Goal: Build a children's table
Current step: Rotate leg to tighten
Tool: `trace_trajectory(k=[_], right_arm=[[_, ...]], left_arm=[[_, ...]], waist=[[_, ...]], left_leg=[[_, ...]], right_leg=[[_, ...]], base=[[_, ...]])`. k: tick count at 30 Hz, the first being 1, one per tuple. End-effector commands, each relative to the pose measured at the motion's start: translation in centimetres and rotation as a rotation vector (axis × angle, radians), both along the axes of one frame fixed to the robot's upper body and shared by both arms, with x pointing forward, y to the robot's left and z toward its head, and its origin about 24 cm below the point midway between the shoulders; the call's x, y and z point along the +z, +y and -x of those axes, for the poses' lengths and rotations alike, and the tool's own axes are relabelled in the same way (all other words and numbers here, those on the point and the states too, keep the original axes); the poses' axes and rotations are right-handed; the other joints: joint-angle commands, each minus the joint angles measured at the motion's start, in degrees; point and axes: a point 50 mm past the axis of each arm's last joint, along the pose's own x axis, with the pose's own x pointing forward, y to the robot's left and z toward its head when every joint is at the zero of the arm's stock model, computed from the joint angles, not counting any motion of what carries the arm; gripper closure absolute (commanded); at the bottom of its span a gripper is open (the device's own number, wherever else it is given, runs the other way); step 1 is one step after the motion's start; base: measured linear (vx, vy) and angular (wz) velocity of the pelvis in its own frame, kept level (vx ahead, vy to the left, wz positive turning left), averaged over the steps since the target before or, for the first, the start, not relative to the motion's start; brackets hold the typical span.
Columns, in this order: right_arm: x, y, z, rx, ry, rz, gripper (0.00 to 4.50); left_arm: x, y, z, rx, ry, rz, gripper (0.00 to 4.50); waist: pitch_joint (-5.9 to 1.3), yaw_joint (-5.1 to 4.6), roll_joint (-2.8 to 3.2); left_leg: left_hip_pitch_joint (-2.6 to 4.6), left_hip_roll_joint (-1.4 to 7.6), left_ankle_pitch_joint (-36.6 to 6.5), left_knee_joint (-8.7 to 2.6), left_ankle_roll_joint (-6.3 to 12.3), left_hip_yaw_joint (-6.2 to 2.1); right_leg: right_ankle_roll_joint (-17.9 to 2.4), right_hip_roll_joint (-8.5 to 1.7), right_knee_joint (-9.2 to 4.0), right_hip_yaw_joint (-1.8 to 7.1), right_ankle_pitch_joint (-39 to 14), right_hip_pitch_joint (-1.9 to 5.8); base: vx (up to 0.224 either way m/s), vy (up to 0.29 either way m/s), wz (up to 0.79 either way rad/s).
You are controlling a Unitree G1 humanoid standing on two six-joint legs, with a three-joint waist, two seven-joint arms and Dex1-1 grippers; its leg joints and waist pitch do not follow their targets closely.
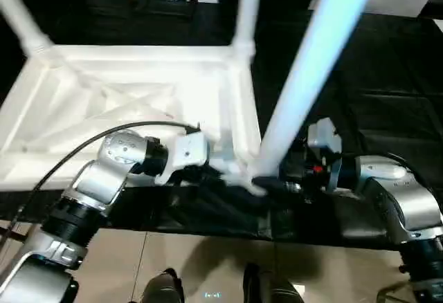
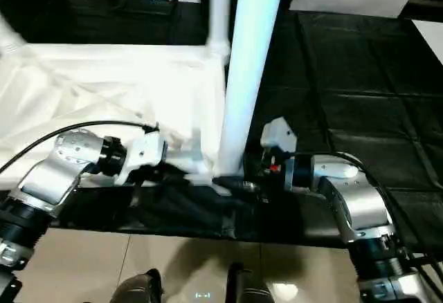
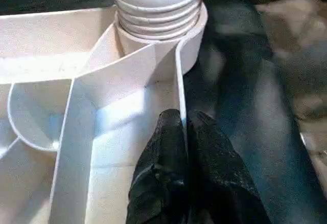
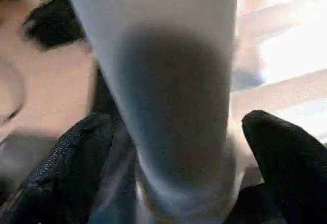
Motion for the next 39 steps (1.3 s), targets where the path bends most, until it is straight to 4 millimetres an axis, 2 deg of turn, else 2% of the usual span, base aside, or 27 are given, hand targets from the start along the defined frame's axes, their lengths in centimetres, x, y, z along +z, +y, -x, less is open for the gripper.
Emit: trace_trajectory(k=[1, 6, 8, 11, 17, 18, 20, 22, 28, 34, 36, 37, 39], right_arm=[[-0.5, -0.1, 0.5, 0.104, 0.045, 0.050, 0.04], [-0.7, 0.2, 0.5, 0.174, 0.043, 0.067, 0.04], [-0.7, 0.3, 0.4, 0.179, 0.038, 0.064, 0.04], [-0.4, 1.1, -0.1, 0.200, 0.022, 0.043, 0.30], [-0.4, 1.7, -0.2, 0.240, 0.000, 0.045, 0.76], [-0.5, 1.8, -0.2, 0.251, -0.004, 0.050, 0.99], [-0.6, 1.9, -0.2, 0.262, -0.013, 0.058, 1.06], [-0.7, 1.9, -0.1, 0.272, -0.024, 0.068, 1.32], [-0.9, 2.1, -0.1, 0.284, -0.080, 0.086, 1.74], [-1.0, 2.3, 0.1, 0.272, -0.081, 0.061, 1.79], [-1.1, 2.3, 0.3, 0.265, -0.060, 0.040, 1.80], [-1.1, 2.3, 0.4, 0.256, -0.043, 0.024, 1.80], [-1.4, 2.5, 0.8, 0.202, 0.011, -0.024, 1.81]], left_arm=[[-2.0, -0.3, 1.3, -0.171, 0.086, -0.130, 4.50], [-1.8, -0.1, 1.1, -0.223, 0.088, -0.166, 4.50], [-1.8, 0.0, 1.1, -0.233, 0.086, -0.171, 4.50], [-1.7, 0.0, 0.8, -0.255, 0.078, -0.188, 4.50], [-1.8, -0.1, 0.6, -0.268, 0.077, -0.183, 4.50], [-1.9, -0.1, 0.6, -0.269, 0.075, -0.183, 4.50], [-1.9, 0.0, 0.6, -0.270, 0.074, -0.182, 4.50], [-1.9, 0.0, 0.6, -0.270, 0.073, -0.181, 4.50], [-2.1, 0.1, 0.5, -0.262, 0.064, -0.183, 4.50], [-2.1, 0.1, 0.4, -0.254, 0.061, -0.172, 4.50], [-2.1, 0.0, 0.3, -0.239, 0.063, -0.157, 4.50], [-2.1, 0.0, 0.3, -0.225, 0.067, -0.143, 4.50], [-1.9, -0.4, 0.1, -0.163, 0.082, -0.084, 4.50]], waist=[[-3.88, -0.12, -0.69], [-3.85, 0.07, -0.88], [-3.86, 0.05, -0.85], [-3.97, 0.12, -0.87], [-3.99, 0.42, -0.89], [-3.94, 0.38, -0.93], [-3.87, 0.42, -0.89], [-3.78, 0.45, -0.92], [-3.76, 0.42, -0.85], [-3.72, 0.48, -0.71], [-3.69, 0.50, -0.69], [-3.82, 0.57, -0.50], [-3.78, 0.63, -0.60]], left_leg=[[0.45, 1.47, -11.5, -3.09, 6.05, 0.28], [0.52, 1.58, -11.4, -3.10, 5.11, 0.27], [0.47, 1.67, -10.7, -3.07, 5.00, 0.26], [0.42, 1.60, -9.6, -3.01, 5.32, 0.30], [0.46, 1.65, -9.4, -2.98, 5.31, 0.39], [0.40, 1.67, -9.6, -3.02, 5.25, 0.34], [0.46, 1.68, -10.6, -3.06, 4.86, 0.33], [0.47, 1.70, -11.3, -3.16, 4.58, 0.29], [0.47, 1.68, -11.8, -3.22, 4.45, 0.26], [0.48, 1.76, -12.3, -3.34, 4.17, 0.18], [0.52, 1.79, -12.4, -3.36, 4.15, 0.22], [0.56, 1.81, -12.4, -3.34, 4.11, 0.20], [0.52, 1.82, -12.2, -3.45, 3.87, 0.24]], right_leg=[[-12.8, -3.19, -3.60, 2.77, -19.2, 3.51], [-12.5, -3.29, -3.58, 2.82, -20.3, 3.36], [-13.1, -3.26, -3.30, 2.85, -18.3, 3.41], [-14.0, -3.16, -2.95, 2.80, -15.9, 3.53], [-14.3, -3.20, -2.90, 2.79, -15.4, 3.61], [-14.3, -3.21, -2.92, 2.76, -15.7, 3.62], [-13.9, -3.30, -3.10, 2.79, -17.3, 3.54], [-13.3, -3.36, -3.26, 2.82, -18.8, 3.52], [-13.2, -3.34, -3.36, 2.81, -19.2, 3.50], [-12.8, -3.35, -3.50, 2.81, -20.5, 3.47], [-12.9, -3.28, -3.52, 2.84, -20.0, 3.45], [-13.2, -3.31, -3.44, 2.84, -19.7, 3.51], [-13.3, -3.15, -3.40, 2.86, -19.2, 3.63]], base=[[0.000, 0.000, 0.00], [0.000, 0.000, 0.00], [0.000, 0.000, 0.00], [0.000, 0.000, 0.00], [0.000, 0.000, 0.00], [0.000, 0.000, 0.00], [0.000, 0.000, 0.00], [0.000, 0.000, 0.00], [0.000, 0.000, 0.00], [0.000, 0.000, 0.00], [0.000, 0.000, 0.00], [0.000, 0.000, 0.00], [0.000, 0.000, 0.00]])
